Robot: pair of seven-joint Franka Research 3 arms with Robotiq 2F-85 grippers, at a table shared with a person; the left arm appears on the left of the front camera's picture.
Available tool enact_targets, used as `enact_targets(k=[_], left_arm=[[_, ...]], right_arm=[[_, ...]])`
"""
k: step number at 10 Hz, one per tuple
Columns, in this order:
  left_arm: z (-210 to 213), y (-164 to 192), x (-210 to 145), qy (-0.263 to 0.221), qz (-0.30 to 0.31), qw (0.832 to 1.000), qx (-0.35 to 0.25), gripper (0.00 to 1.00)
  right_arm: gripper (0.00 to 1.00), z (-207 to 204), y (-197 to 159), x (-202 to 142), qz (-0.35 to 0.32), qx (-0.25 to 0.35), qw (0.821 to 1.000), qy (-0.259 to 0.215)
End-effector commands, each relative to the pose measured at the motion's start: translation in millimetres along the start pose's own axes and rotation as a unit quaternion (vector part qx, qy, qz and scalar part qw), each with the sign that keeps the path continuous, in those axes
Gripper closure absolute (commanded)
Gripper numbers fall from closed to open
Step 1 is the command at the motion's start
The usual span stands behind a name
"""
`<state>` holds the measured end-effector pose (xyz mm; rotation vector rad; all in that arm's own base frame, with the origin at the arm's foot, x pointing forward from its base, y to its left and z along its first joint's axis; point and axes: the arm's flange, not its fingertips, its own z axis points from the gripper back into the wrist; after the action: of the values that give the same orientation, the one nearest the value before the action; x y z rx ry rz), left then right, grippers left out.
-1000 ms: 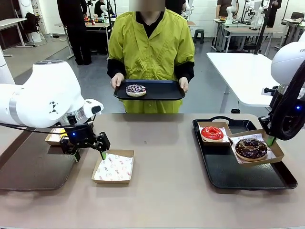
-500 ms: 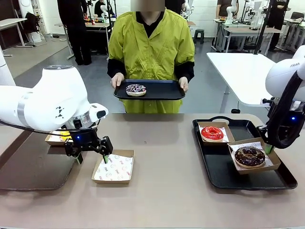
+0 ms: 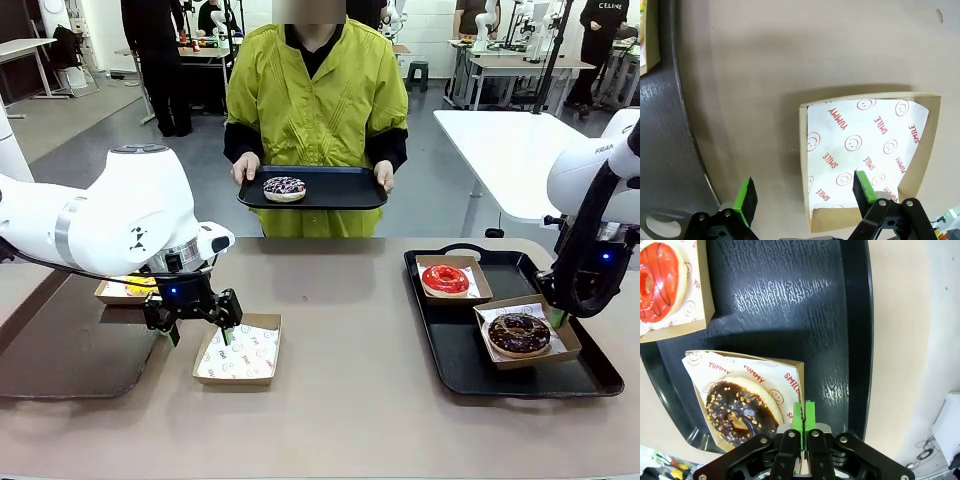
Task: Individually package the donuts and arrange them on the tray.
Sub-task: Place the picked Paper togo box on the Handle tray while simultaneously picking up another Paper togo box from the table with the other hand.
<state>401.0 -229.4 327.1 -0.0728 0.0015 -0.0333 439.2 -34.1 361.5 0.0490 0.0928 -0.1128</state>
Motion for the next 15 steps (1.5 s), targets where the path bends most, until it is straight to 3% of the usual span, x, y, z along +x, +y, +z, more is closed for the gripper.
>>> enact_targets(k=[1,2,3,4,5,6,7,9,13,15], left_arm=[[-6,-8,9,-0.010,0.012,1.000,0.011,0.00],[-7,-7,10,-0.009,0.010,1.000,0.006,0.55],[-7,-7,10,-0.006,0.013,1.000,0.002,0.58],[-5,-7,10,-0.007,0.014,1.000,0.001,1.00],[-5,-8,10,-0.007,0.014,1.000,0.001,1.00],[-4,-8,10,-0.006,0.014,1.000,0.000,1.00],[-4,-8,10,-0.006,0.013,1.000,-0.001,0.83],[-4,-8,10,-0.003,0.012,1.000,-0.001,1.00],[0,-7,10,-0.003,0.016,1.000,-0.002,1.00],[15,-4,8,0.003,0.014,1.000,-0.001,1.00]], right_arm=[[0.99,-3,2,8,-0.005,0.003,1.000,0.002],[0.39,-3,1,8,0.001,0.003,1.000,0.006],[0.39,-3,1,8,-0.001,0.005,1.000,0.007],[0.00,-3,1,9,-0.004,0.008,1.000,0.009],[0.35,-3,1,9,-0.006,0.009,1.000,0.010],[0.00,-3,1,9,-0.007,0.011,1.000,0.011],[0.00,-3,1,8,-0.007,0.011,1.000,0.012],[0.00,-3,0,8,-0.010,0.014,1.000,0.015],[0.00,0,-3,4,-0.010,0.021,1.000,0.011],[0.00,24,-13,-12,0.002,0.044,0.999,0.011]])
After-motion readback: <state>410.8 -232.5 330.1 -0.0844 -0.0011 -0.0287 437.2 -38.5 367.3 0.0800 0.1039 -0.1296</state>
